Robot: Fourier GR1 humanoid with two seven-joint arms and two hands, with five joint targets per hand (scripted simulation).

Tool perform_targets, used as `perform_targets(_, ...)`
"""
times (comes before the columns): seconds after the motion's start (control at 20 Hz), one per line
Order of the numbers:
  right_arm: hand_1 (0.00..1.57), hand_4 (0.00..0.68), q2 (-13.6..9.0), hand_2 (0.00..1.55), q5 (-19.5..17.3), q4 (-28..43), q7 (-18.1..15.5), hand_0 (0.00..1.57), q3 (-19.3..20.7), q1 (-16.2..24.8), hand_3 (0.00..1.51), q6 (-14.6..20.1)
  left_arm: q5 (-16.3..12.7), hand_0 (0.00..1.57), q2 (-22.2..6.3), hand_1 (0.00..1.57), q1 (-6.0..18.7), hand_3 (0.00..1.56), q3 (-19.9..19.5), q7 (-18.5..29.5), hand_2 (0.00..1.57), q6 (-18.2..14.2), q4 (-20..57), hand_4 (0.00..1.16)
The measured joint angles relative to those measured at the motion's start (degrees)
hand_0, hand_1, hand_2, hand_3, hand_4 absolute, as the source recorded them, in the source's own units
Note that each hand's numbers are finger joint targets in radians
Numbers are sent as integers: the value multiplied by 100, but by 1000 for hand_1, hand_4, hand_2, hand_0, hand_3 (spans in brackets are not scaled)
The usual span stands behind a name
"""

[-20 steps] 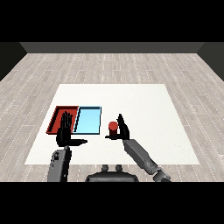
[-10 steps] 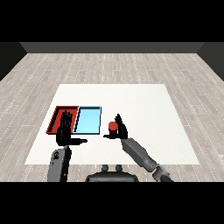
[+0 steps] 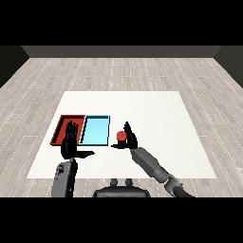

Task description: Pick the red can and put it in the red box

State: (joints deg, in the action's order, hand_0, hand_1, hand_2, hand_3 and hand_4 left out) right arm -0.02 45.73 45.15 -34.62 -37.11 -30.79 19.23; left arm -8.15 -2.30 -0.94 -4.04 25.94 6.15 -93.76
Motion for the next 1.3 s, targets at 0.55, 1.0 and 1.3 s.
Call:
perform_targets(0.55, 1525, 493, -1, 1502, 377, -335, 201, 1525, -282, -432, 1461, 559, -16, 0, 11, 0, 13, 0, 27, -92, 0, -17, -127, 0)
perform_targets(1.0, 1528, 551, -2, 1472, 500, -542, 335, 1528, -799, -645, 1420, 1324, 38, 0, 60, 0, -58, 0, 73, 61, 0, -10, -50, 0)
perform_targets(1.3, 1550, 552, -8, 1473, 529, -687, 345, 1550, -945, -702, 1409, 1359, 67, 0, 70, 0, 68, 0, 61, 36, 0, -73, 50, 0)
